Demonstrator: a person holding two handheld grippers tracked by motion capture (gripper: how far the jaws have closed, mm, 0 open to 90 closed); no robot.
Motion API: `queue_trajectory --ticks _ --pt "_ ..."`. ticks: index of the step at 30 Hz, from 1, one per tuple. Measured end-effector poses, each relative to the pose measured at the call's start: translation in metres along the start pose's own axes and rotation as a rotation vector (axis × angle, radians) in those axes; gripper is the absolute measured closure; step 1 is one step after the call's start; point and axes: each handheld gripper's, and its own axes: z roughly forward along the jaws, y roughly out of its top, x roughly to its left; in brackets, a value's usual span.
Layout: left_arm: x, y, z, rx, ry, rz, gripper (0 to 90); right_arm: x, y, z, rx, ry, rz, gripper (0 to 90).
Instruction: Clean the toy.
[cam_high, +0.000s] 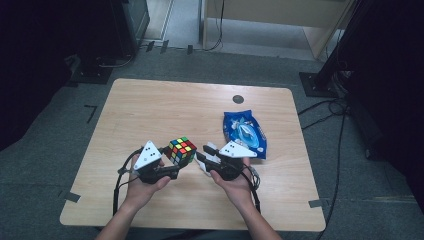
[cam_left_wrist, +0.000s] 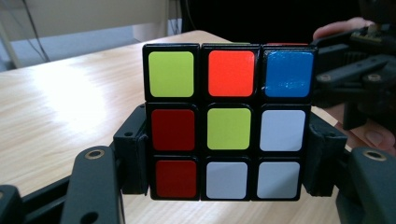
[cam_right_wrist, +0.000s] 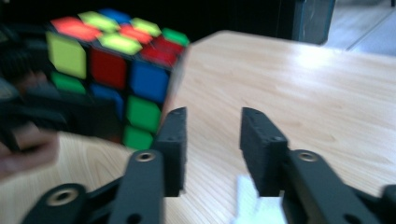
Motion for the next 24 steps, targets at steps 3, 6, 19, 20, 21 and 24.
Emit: queue_trajectory --ticks 3,6,19,20,21,24 --pt "0.005 0.000 -0.003 -0.004 0.012 -0.014 33.8 -0.004 -0.005 0.006 0.090 -0.081 -0.076 51.8" --pt "0.007 -0.001 -0.003 0.000 0.014 -0.016 33.7 -0.010 -0.015 0.015 0.173 -0.118 -0.087 49.8" --pt "0.004 -0.001 -0.001 0.009 0.014 0.004 33.8 -0.033 -0.046 0.038 0.368 -0.167 -0.037 44.6" --pt "0.004 -0.001 -0.001 0.009 0.014 0.004 33.8 -0.034 -0.047 0.038 0.371 -0.165 -0.031 44.0" --pt "0.003 -0.001 -0.001 0.010 0.014 0.004 33.7 -0.035 -0.048 0.039 0.376 -0.162 -0.029 43.4" --pt "0.003 -0.002 -0.001 0.010 0.013 0.003 33.8 -0.036 -0.049 0.038 0.370 -0.155 -0.043 43.7"
